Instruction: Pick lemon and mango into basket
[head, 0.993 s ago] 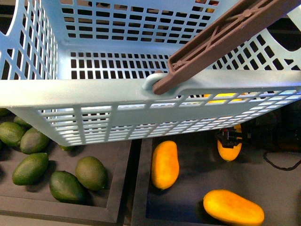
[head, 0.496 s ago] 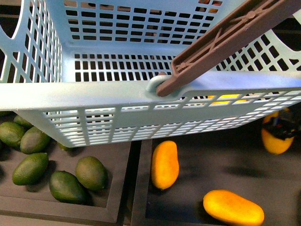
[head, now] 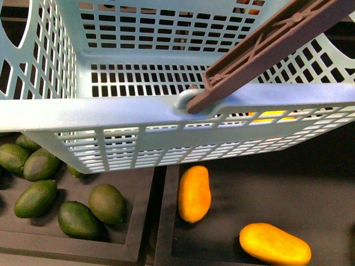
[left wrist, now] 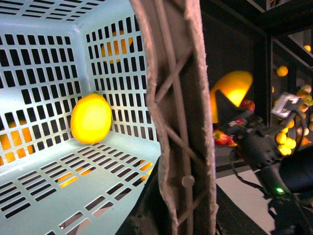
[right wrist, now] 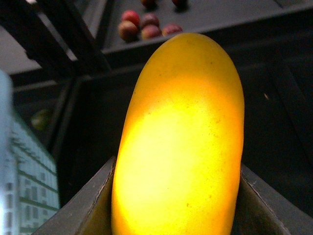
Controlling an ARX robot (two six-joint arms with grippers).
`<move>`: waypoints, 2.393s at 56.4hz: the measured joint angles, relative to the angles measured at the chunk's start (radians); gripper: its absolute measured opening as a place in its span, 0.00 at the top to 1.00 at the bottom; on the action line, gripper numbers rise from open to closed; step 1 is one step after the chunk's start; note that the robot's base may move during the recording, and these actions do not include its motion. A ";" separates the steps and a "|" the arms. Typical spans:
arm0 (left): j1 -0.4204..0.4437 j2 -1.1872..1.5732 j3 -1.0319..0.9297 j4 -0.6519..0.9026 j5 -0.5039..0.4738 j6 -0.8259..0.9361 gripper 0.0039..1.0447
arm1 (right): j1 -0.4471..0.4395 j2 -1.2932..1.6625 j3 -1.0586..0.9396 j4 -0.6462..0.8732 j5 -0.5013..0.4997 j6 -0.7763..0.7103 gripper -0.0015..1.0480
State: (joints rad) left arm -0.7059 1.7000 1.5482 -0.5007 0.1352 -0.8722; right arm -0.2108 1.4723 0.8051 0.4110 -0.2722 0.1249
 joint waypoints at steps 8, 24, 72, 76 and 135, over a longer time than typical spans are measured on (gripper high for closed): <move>0.000 0.000 0.000 0.000 0.000 0.000 0.94 | 0.126 -0.022 0.051 0.016 0.060 0.068 0.46; 0.000 0.000 0.000 0.000 0.003 0.000 0.94 | 0.406 0.057 0.109 0.027 0.178 0.150 0.46; 0.000 0.003 0.000 -0.002 -0.006 -0.006 0.94 | 0.319 -0.228 -0.118 0.111 0.369 0.009 0.23; 0.001 0.003 0.000 -0.002 -0.004 -0.007 0.94 | 0.298 -0.294 -0.203 0.187 0.364 -0.044 0.33; -0.003 0.003 0.000 -0.002 0.004 -0.008 0.94 | 0.212 -0.790 -0.722 0.179 0.274 -0.119 0.98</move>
State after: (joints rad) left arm -0.7086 1.7027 1.5478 -0.5022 0.1390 -0.8799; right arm 0.0013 0.6827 0.0830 0.5896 0.0017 0.0055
